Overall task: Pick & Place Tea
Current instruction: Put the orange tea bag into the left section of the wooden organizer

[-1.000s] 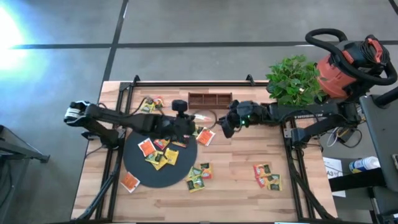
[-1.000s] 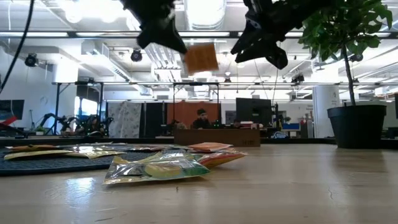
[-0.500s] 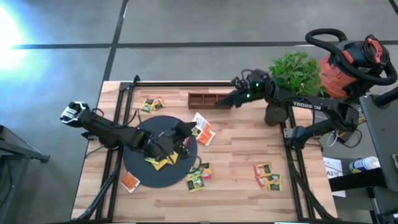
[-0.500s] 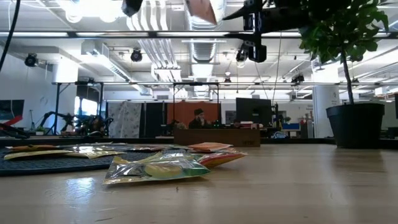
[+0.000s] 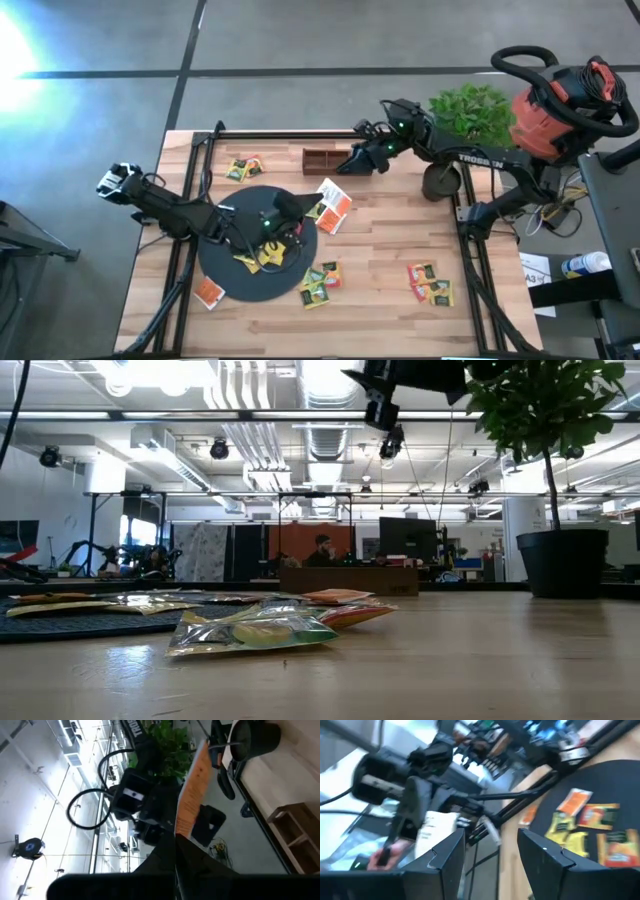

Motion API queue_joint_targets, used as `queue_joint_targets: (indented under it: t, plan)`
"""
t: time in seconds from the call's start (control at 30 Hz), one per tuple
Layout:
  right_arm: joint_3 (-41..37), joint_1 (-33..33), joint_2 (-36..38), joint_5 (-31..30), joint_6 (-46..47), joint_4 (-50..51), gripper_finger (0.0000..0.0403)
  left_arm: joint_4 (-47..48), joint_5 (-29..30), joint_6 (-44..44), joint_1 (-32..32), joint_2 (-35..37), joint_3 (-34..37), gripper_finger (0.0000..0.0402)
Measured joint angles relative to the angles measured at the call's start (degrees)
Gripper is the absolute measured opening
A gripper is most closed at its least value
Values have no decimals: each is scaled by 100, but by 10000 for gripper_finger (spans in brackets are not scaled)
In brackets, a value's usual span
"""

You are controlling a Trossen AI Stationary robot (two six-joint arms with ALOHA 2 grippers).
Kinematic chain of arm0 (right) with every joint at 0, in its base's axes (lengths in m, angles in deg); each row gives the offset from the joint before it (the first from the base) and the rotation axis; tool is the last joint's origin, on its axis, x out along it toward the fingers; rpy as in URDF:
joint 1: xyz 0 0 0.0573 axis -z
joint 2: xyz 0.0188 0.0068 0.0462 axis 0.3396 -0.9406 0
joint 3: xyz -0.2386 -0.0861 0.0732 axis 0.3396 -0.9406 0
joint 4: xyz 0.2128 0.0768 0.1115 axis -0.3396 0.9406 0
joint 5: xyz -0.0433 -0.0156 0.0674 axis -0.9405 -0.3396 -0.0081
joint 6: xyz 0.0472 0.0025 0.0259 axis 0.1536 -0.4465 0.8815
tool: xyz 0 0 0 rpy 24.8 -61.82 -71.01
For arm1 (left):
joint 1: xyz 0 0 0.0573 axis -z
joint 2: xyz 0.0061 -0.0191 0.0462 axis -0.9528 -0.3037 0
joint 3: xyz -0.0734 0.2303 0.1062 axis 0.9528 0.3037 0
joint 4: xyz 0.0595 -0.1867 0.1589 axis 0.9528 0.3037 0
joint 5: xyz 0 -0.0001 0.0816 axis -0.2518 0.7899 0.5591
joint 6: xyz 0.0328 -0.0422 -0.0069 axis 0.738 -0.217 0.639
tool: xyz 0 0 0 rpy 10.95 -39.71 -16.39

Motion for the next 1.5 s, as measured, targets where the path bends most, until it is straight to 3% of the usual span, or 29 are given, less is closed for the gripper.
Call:
queue_joint_targets:
  t: [0.37, 0.53, 0.93, 1.5]
  plan:
    - [711, -238, -305, 149, -50, 345, 178, -150, -30, 138, -107, -7, 60, 0]
    - [724, -369, -269, 146, -243, 821, 180, -380, -37, 225, -137, -7, 38, 0]
    - [718, -493, -267, 238, -204, 813, 169, -401, -137, 209, -142, -17, 79, 0]
    - [714, -656, -202, 340, -731, 781, 34, -6, -130, -489, -363, -120, 86, 0]
